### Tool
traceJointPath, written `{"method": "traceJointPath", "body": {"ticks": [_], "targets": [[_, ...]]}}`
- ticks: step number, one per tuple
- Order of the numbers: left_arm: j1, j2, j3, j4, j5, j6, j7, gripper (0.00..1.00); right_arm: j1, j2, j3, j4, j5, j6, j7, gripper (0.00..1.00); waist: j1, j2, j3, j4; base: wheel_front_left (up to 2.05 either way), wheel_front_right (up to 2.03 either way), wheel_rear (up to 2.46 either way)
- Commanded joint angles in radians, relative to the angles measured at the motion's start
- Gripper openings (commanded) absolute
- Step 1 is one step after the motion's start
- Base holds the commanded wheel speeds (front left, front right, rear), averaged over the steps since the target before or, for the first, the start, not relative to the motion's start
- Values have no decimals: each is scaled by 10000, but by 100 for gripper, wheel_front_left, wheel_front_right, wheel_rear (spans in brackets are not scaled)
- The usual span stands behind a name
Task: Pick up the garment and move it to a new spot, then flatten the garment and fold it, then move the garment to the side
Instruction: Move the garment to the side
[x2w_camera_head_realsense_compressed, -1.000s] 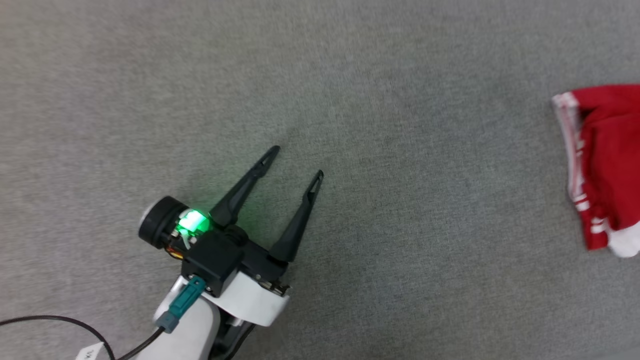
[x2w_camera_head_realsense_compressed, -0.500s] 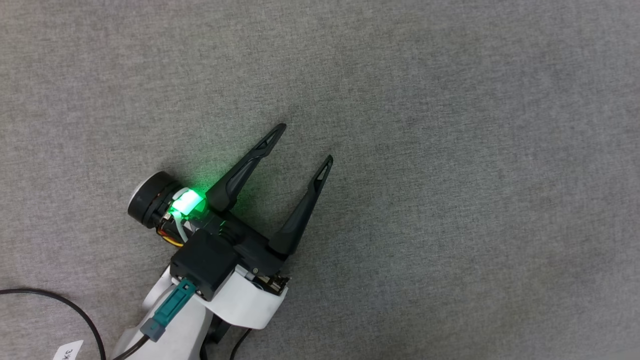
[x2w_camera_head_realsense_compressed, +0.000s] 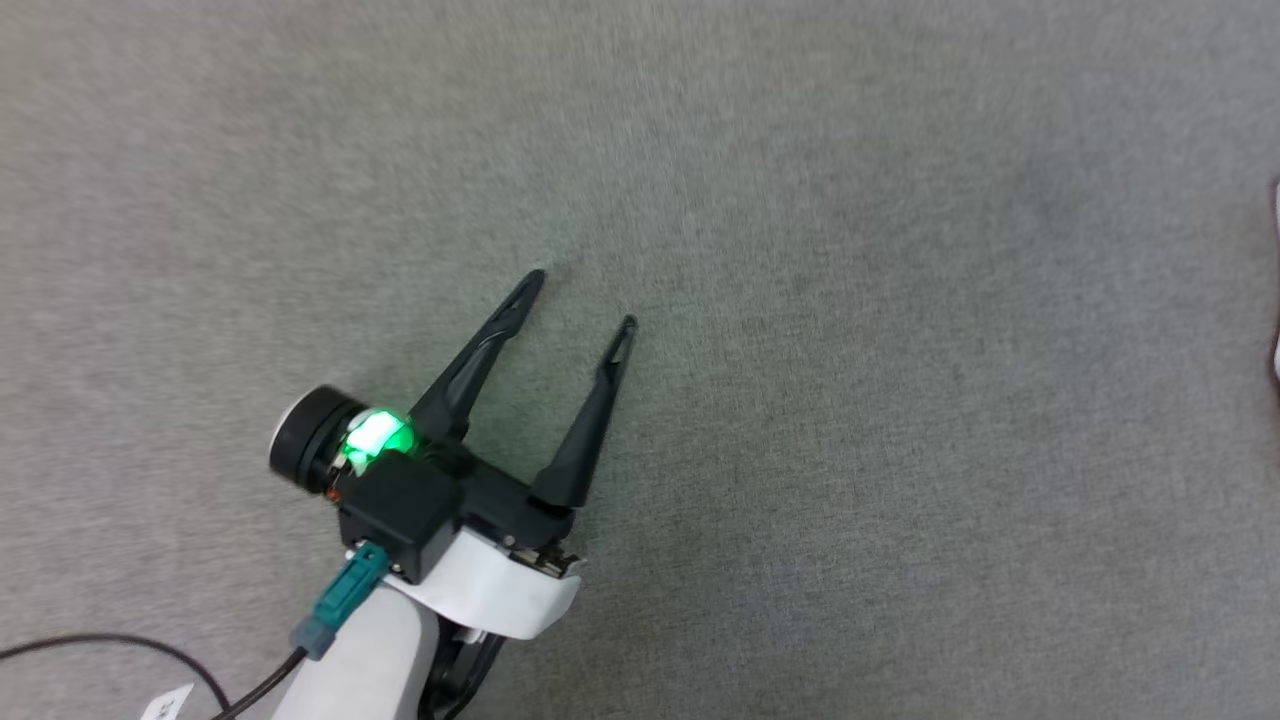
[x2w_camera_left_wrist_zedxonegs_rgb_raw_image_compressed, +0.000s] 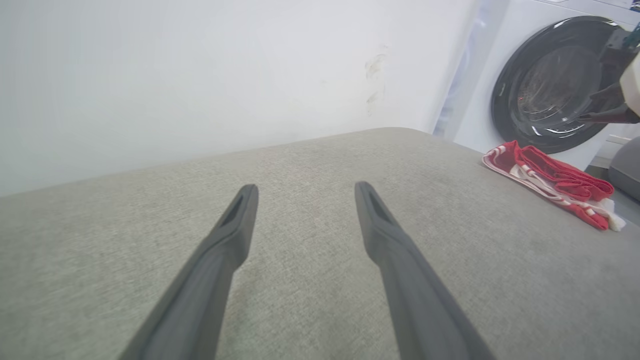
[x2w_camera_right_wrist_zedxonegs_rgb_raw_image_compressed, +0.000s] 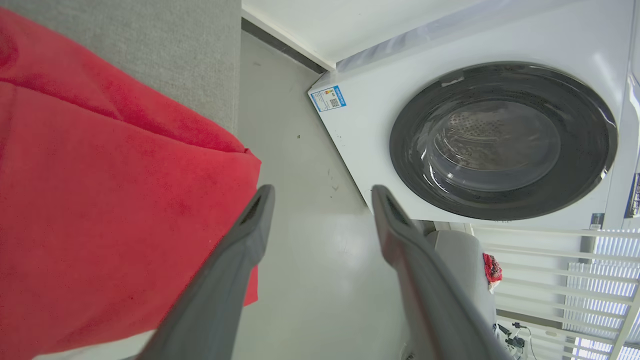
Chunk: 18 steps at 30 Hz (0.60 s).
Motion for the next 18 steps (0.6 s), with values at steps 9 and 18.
{"method": "traceJointPath", "body": {"ticks": [9, 18], "targets": [[1270, -568, 1599, 233, -64, 411, 4, 100, 583, 2094, -922, -2261, 950, -16, -1744, 100, -1, 0, -2900, 1145, 0, 0, 0], [2067, -753, 2732, 232, 83, 629, 4, 100, 2216, 5230, -1480, -4562, 2220, -16, -3720, 100, -1, 0, -4004, 1829, 0, 0, 0]]}}
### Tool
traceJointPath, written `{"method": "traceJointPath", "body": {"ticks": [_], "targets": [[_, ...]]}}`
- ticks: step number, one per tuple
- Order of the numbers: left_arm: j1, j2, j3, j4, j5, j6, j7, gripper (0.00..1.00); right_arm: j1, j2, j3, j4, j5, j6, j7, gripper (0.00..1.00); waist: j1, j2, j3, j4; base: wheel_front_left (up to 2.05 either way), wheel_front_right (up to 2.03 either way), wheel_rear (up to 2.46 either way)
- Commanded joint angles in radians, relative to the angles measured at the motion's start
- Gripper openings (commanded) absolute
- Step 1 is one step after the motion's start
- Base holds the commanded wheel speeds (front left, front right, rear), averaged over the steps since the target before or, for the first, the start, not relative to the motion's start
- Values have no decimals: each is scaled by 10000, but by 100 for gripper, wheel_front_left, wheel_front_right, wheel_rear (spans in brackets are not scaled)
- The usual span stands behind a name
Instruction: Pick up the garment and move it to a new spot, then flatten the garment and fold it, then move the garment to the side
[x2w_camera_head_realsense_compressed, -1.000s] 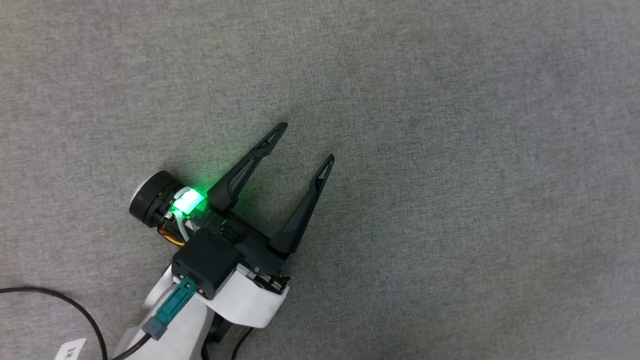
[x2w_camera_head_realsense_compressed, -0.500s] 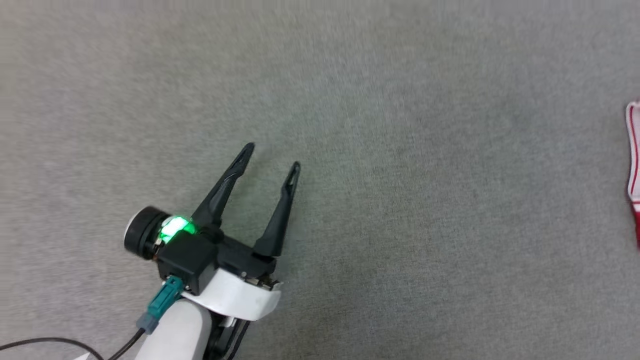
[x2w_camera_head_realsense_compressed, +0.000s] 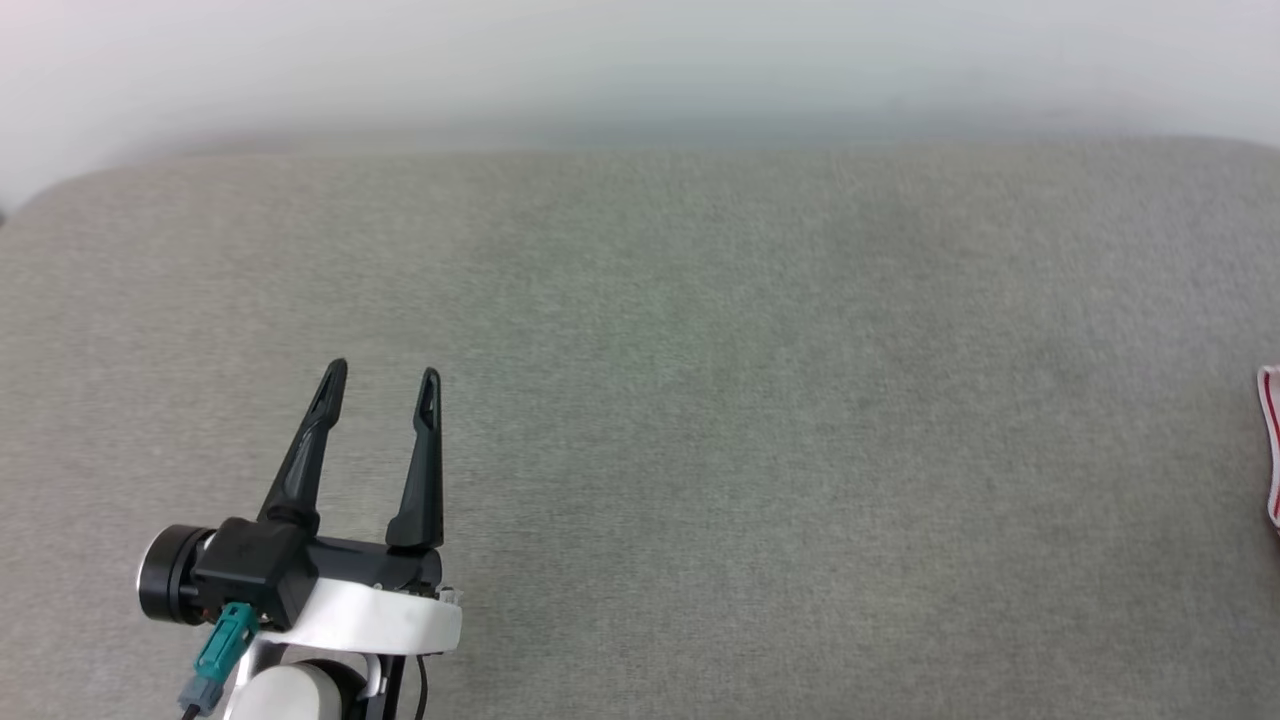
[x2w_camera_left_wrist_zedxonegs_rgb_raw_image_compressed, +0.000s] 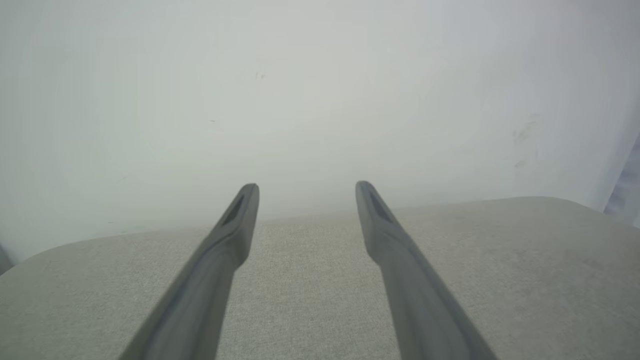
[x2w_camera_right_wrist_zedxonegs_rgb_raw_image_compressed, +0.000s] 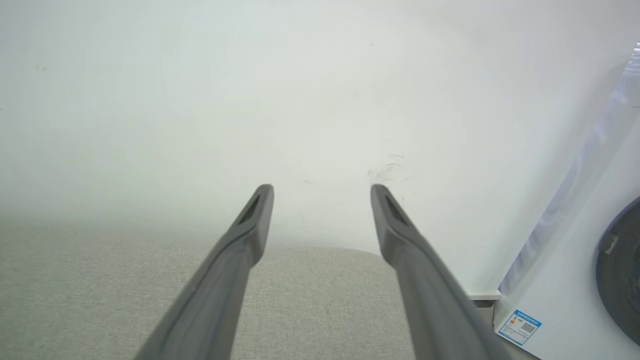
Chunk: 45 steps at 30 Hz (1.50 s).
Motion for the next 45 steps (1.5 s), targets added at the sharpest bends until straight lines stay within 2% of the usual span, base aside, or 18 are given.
{"method": "traceJointPath", "body": {"ticks": [1, 6, 12, 16, 18, 23, 39, 44, 45], "targets": [[140, -42, 66, 24, 66, -9, -21, 100, 370, 321, 70, -212, 156, -12, -185, 100, 2, 0, -431, 369, 0, 0, 0], [466, -177, 183, 182, 80, -119, -21, 100, 1564, 1231, 572, -756, 430, -10, -779, 100, 2, 0, -792, 555, 0, 0, 0], [784, -316, 142, 579, 163, -258, -21, 100, 2647, 2040, 825, -774, 620, -10, -1225, 100, 2, 0, -1026, 714, 0, 0, 0], [894, -383, 88, 871, 204, -350, -21, 100, 3010, 1994, 1034, -112, 834, -10, -1709, 100, 2, 0, -1117, 756, 0, 0, 0], [952, -455, 112, 1011, 28, -377, -21, 100, 3188, 1841, 1339, 106, 559, -9, -2011, 100, 2, 0, -1164, 806, 0, 0, 0], [972, -548, 177, 1174, -107, -479, -21, 100, 3465, 2044, 1478, 548, 407, -9, -2467, 100, 2, 0, -1236, 862, 0, 0, 0], [1133, -613, 175, 1405, 237, -595, -21, 100, 3256, 2307, 1498, 954, 340, -9, -2737, 100, 2, 0, -1292, 771, 0, 0, 0], [1179, -649, 341, 1474, -46, -599, -21, 100, 3201, 2318, 1538, 995, 314, -9, -2790, 100, 2, 0, -1263, 717, 0, 0, 0], [1101, -665, 304, 1486, -21, -589, 2, 0, 3309, 2274, 1540, 1010, 355, -4, -2727, 0, 2, 0, -1264, 717, 0, 0, 0]]}}
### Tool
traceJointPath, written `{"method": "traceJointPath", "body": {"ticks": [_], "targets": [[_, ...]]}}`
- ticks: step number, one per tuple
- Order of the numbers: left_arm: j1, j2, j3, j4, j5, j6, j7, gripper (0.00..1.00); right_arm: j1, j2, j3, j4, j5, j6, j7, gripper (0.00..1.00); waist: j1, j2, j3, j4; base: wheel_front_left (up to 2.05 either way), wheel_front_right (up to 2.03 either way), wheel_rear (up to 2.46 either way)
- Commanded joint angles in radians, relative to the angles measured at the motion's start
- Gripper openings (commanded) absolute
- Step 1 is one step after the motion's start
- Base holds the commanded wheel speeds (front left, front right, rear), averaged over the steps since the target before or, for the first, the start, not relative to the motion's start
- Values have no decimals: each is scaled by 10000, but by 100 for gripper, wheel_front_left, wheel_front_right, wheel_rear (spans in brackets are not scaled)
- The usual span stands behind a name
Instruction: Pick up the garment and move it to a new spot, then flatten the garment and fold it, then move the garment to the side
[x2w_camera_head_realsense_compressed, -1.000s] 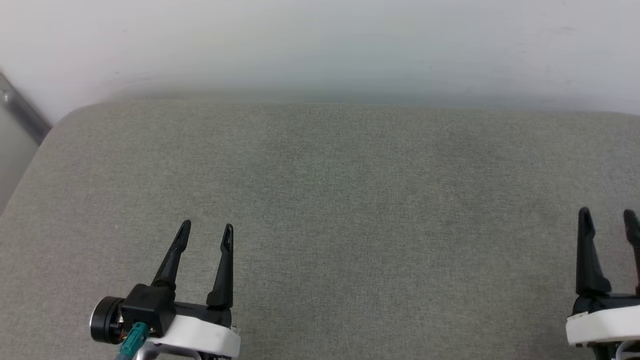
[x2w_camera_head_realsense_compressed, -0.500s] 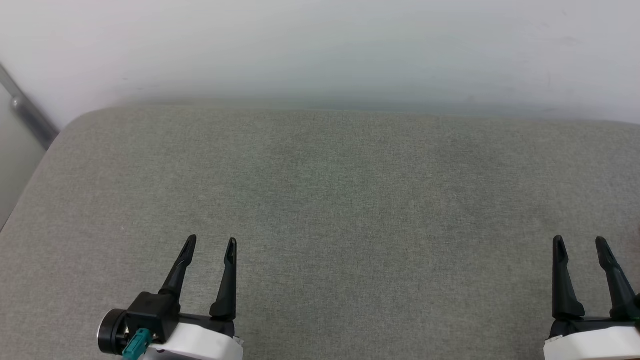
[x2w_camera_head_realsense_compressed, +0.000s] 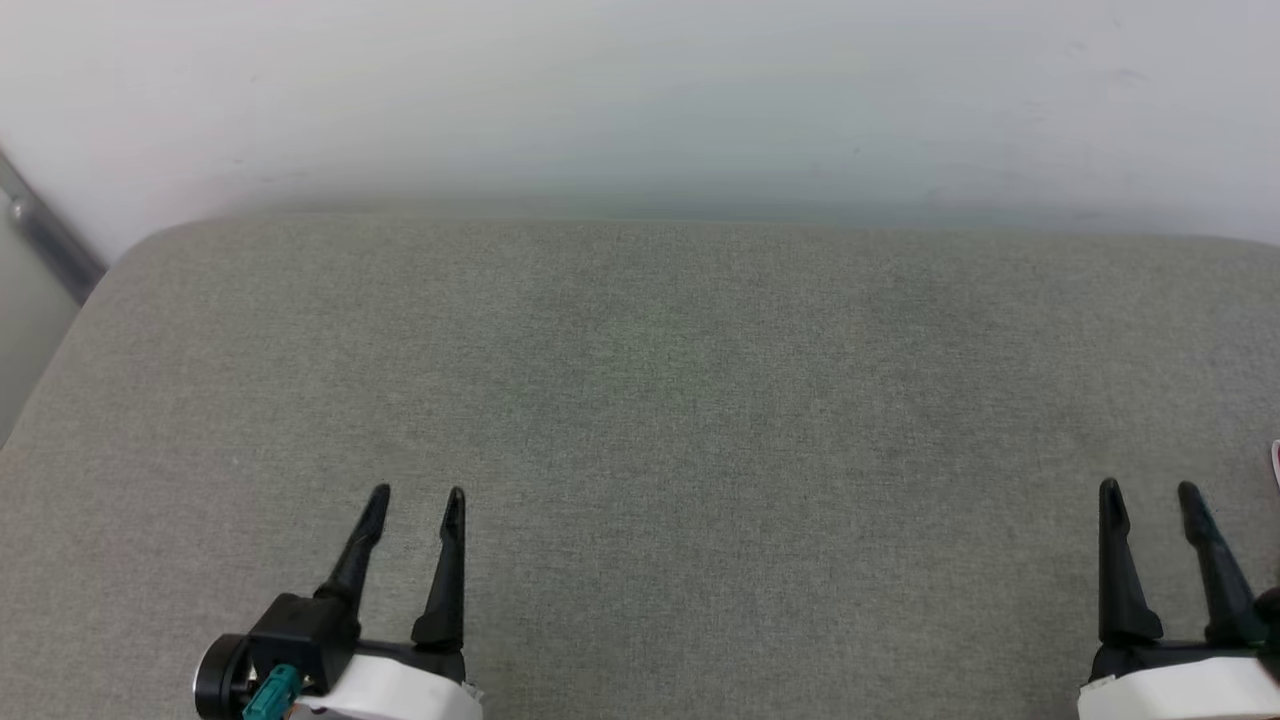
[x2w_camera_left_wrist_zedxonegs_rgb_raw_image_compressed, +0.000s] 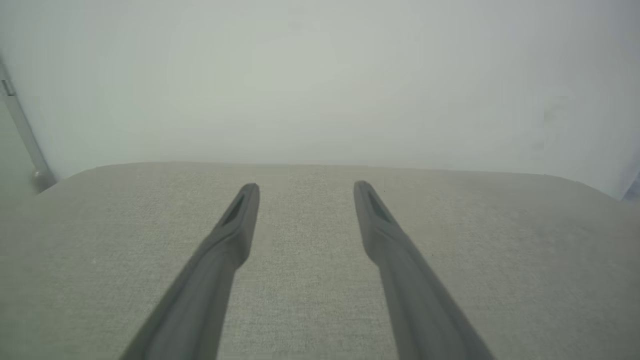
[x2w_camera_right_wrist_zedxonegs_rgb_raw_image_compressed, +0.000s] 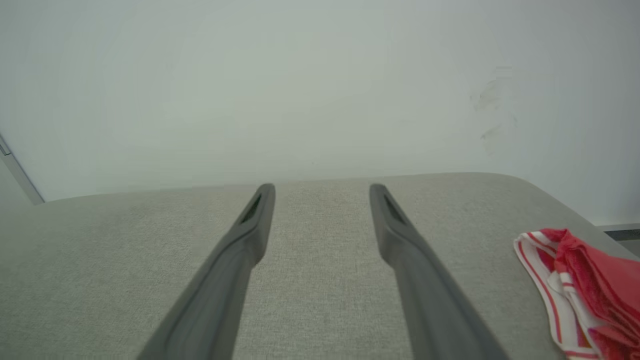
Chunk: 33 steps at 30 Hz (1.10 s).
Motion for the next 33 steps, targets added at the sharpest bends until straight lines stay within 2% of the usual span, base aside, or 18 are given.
{"method": "traceJointPath", "body": {"ticks": [1, 8, 13, 14, 33], "targets": [[43, -2, 1, 94, -8, 2, 4, 0, 20, 4, 13, 96, 12, 0, 11, 0, 0, 0, -1, -1, 0, 0, 0], [115, 35, 28, 253, -956, 25, 191, 0, -78, 34, 36, 412, 896, 0, 242, 0, 0, 0, -15, -25, 0, 0, 0], [-4, 98, 80, 369, -2004, 26, 393, 0, -212, 50, 45, 542, 1854, 0, 484, 0, 0, 0, -32, -51, 0, 0, 0], [-76, 126, 108, 446, -2593, 18, 507, 0, -292, 59, 51, 618, 2400, 0, 620, 0, 0, 0, -42, -66, 0, 0, 0], [-447, 242, 299, 819, -5837, -10, 1163, 0, -728, 111, 84, 1052, 5443, -1, 1382, 0, 0, 0, -106, -163, 0, 0, 0]]}}
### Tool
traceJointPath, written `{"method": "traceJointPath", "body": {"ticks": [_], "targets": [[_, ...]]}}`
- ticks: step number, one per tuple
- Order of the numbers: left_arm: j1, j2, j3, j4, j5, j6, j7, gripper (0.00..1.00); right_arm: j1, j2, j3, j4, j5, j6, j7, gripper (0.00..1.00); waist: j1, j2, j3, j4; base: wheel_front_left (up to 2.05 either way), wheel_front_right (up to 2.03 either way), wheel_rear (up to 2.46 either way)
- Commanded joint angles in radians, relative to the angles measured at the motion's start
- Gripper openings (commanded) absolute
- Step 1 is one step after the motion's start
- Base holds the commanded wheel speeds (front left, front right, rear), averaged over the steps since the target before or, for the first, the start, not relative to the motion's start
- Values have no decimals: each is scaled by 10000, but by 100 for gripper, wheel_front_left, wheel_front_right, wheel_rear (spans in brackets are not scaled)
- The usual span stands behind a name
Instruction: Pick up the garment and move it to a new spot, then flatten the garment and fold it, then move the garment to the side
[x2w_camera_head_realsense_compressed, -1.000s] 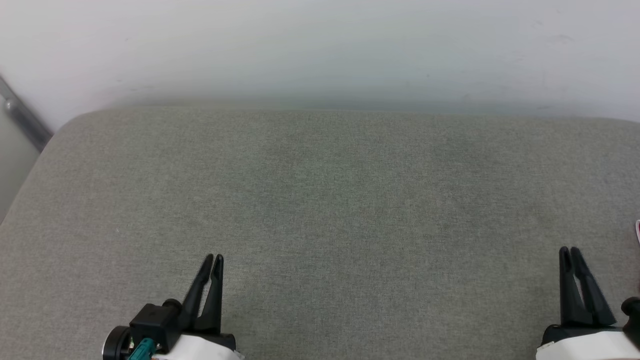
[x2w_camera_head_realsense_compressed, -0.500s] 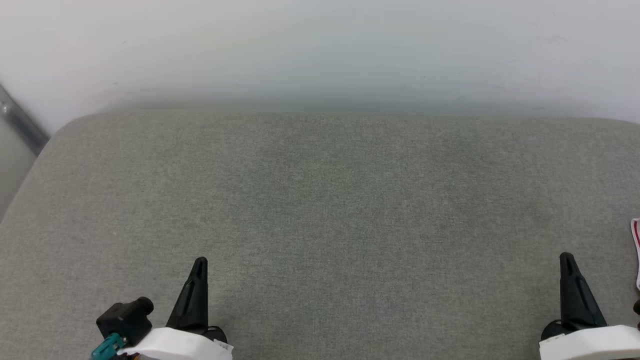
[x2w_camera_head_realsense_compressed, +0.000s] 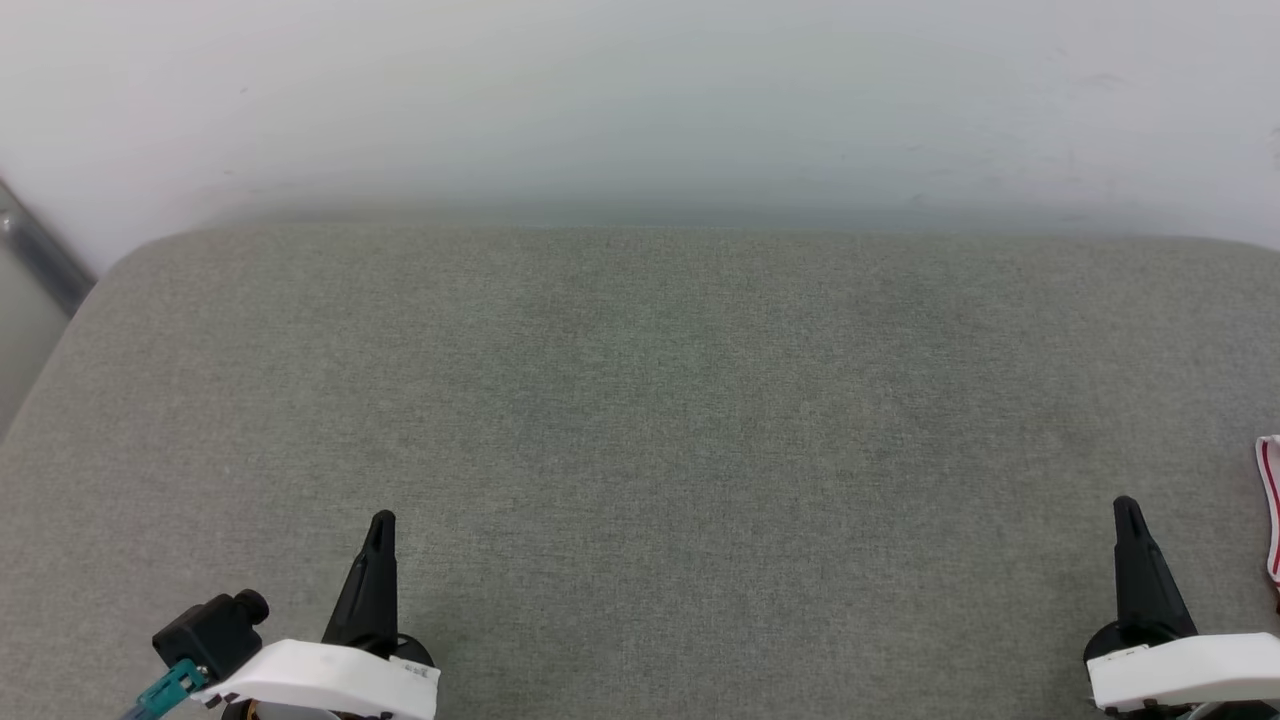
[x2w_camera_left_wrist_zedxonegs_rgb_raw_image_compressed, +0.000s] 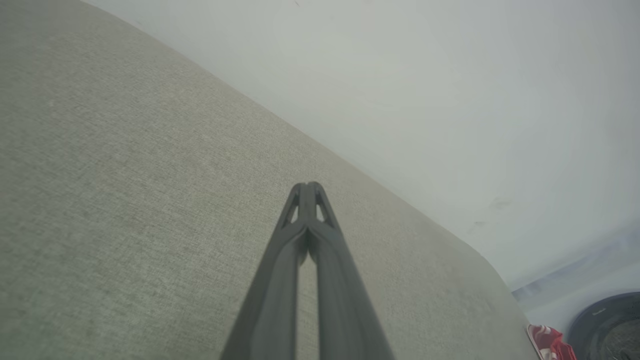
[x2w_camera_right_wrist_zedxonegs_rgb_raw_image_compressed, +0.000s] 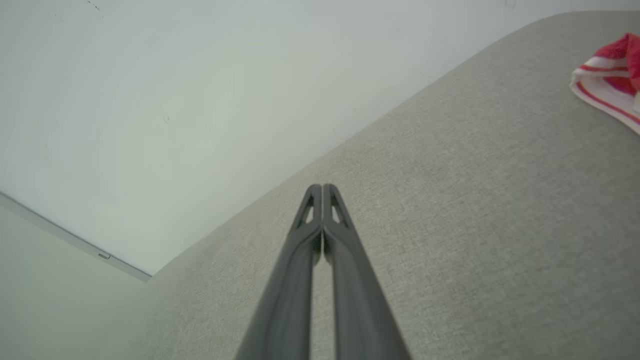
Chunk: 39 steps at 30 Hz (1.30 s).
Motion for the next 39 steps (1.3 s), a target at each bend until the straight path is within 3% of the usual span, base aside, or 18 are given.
{"method": "traceJointPath", "body": {"ticks": [1, 39], "targets": [[-324, 47, 47, -81, -366, -14, 74, 0, -278, -6, -6, -61, 343, -1, 82, 0, 0, 0, -4, -7, 0, 0, 0], [-771, 88, 525, 340, -4997, -30, 1185, 0, -903, 79, 43, 595, 4835, -2, 1220, 0, 0, 0, -130, -202, 0, 0, 0]]}}
